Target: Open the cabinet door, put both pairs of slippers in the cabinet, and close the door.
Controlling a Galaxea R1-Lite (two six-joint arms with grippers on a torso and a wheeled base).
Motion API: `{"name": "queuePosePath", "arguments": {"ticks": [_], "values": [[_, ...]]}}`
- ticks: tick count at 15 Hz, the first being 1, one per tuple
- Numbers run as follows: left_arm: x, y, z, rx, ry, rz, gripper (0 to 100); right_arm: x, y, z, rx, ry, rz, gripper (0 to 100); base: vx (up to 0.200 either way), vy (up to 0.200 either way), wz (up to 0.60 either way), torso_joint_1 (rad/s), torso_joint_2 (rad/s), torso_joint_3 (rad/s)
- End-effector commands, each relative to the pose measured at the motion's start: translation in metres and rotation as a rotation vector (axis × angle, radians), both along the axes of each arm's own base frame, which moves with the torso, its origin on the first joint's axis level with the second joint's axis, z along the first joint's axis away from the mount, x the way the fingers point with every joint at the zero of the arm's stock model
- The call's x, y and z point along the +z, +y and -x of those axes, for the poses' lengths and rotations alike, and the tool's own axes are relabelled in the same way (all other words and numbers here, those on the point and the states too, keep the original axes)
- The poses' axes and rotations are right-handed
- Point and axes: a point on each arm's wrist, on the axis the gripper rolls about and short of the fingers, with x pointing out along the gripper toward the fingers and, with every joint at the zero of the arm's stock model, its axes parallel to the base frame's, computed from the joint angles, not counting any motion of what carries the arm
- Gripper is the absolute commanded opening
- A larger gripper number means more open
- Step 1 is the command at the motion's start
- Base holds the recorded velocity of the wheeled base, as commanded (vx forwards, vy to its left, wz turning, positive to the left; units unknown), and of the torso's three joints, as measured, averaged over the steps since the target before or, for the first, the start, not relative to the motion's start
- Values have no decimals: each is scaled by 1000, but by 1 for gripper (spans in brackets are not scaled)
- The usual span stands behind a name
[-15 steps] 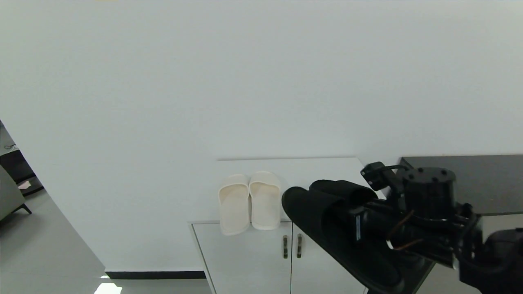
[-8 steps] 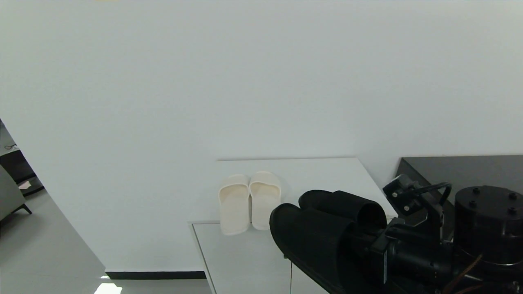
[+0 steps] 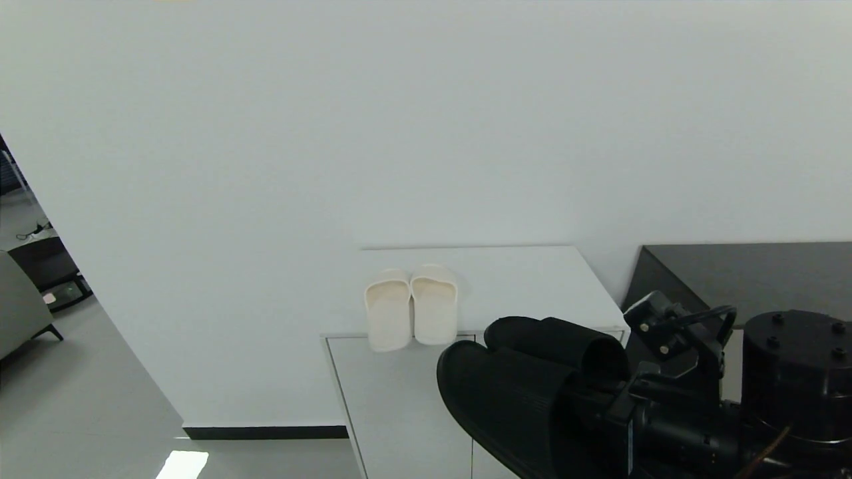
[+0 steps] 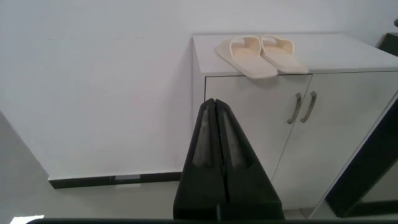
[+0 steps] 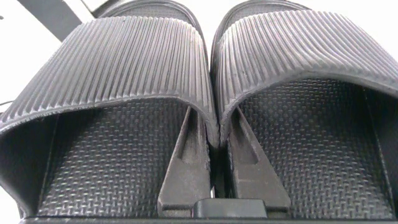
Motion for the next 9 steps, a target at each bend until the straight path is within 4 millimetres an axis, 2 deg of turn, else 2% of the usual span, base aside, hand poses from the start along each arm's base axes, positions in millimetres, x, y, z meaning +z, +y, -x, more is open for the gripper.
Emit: {"name": "queuePosePath", "arguments": {"ticks": [1,2,6,9], "values": [[0,0,0,-1,0,0,0,-2,-1,2,2,3,8,0,-200,0,0,2,7,2],[0,0,0,-1,1,0,0,-3,-1,2,5,3,8,0,-200,0,0,2,7,2],[0,0,0,-2,0,0,0,-9,-9,7,83,-9,-41,0,0,0,0,0,0,0],[0,0,0,-4,1,-2,0,-10,-12,4,72,-9,-43,0,0,0,0,0,0,0]]}}
